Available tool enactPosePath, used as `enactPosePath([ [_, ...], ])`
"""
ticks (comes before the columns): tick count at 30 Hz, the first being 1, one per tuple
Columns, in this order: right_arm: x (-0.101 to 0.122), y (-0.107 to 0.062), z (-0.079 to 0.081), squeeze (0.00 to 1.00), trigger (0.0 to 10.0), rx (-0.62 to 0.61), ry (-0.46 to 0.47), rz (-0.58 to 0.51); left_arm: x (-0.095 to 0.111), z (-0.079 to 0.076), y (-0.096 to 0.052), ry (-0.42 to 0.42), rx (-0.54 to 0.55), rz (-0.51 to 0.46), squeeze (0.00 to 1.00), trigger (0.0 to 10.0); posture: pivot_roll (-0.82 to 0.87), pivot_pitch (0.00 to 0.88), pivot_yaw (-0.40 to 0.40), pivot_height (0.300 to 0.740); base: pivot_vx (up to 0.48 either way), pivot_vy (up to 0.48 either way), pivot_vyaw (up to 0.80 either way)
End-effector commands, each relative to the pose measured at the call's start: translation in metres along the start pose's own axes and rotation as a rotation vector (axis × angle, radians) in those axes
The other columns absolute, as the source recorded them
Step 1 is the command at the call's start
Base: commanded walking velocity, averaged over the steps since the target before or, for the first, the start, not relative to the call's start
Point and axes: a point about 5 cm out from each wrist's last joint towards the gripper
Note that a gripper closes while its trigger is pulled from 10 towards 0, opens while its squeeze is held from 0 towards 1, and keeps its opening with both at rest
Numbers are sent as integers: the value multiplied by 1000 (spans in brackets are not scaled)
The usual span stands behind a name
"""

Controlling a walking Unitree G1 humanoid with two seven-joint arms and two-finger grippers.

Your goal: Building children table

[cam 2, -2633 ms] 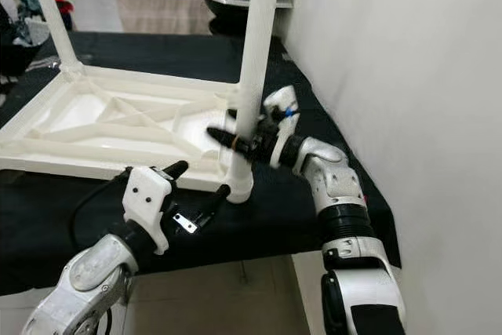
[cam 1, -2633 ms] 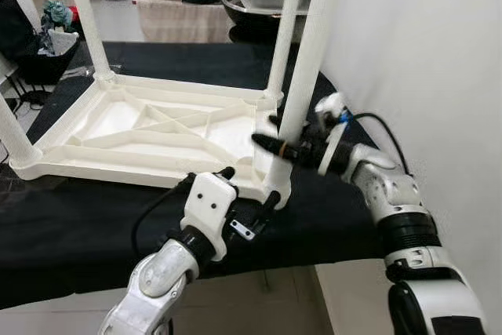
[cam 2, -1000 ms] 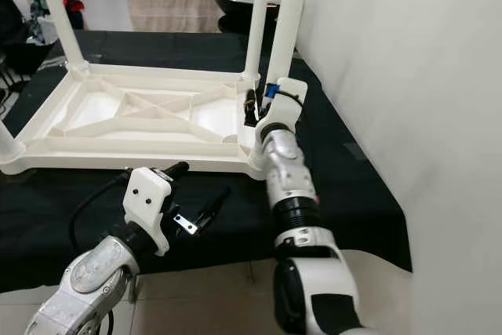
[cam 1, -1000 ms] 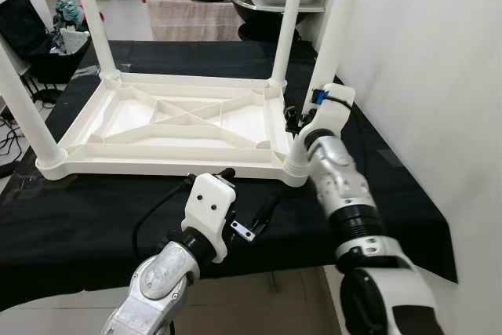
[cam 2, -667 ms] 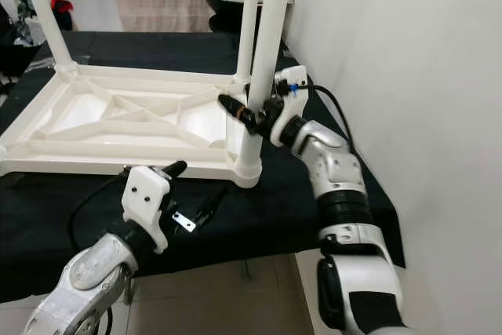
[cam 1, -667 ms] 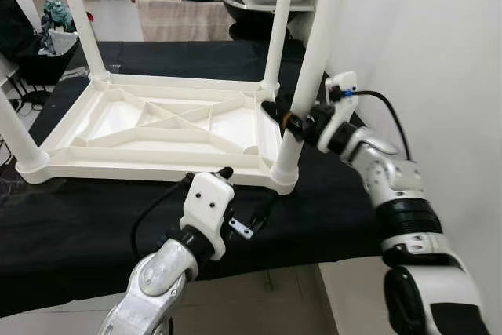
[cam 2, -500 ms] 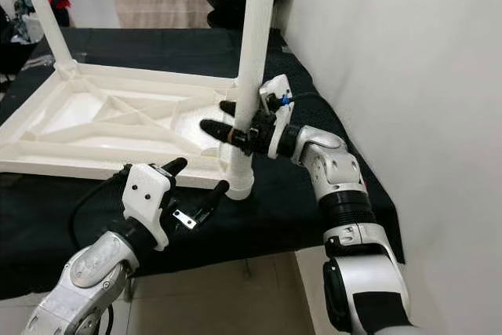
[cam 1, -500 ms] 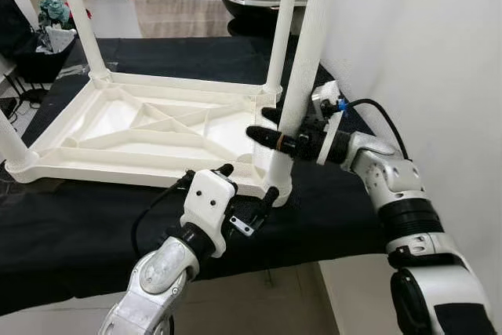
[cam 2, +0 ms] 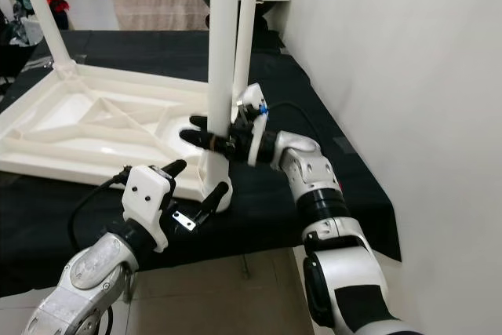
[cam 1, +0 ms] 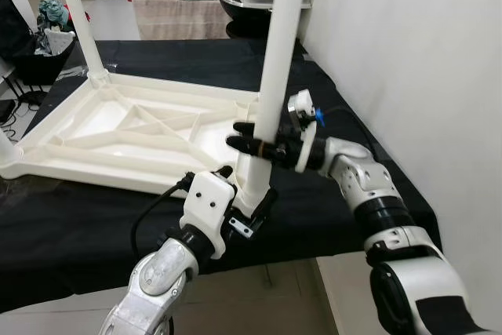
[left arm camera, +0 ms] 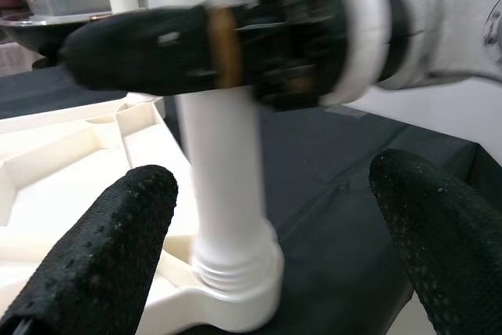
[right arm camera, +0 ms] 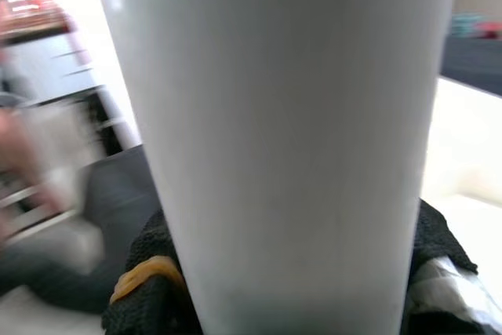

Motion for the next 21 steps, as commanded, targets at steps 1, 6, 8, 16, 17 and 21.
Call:
enactPosePath([
  [1,1,-1,-8,0,0,-99,46,-26,-1,-2,-1,6,-12,5,0,10000,111,73,-91,740,0,0,0],
  [6,1,-15,-40,0,0,-642,16,9,-2,-2,0,5,-15,3,0,10000,106,73,-88,740,0,0,0],
  [8,-4,-27,-49,0,0,-868,11,36,-2,-2,0,6,-16,3,0,10000,105,73,-88,740,0,0,0],
  [16,-22,-62,-48,0,0,-1431,31,34,-1,-3,1,2,-17,1,0,10000,103,82,-87,740,0,0,0],
  [17,-29,-61,-42,0,0,-1473,74,42,-2,-3,1,3,-16,3,0,10000,105,83,-86,740,0,0,0],
  [21,-35,-48,-33,0,10000,-1448,122,26,-2,-3,0,4,-14,4,0,10000,108,87,-88,740,0,0,0],
])
Point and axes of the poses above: a point about 5 cm out from each wrist's last joint towards the gripper, its own y axis pointing out of the wrist towards the gripper, its own x axis along the axis of the wrist's last joint, z = x × y, and after that the axes turned 2 degrees about y, right-handed
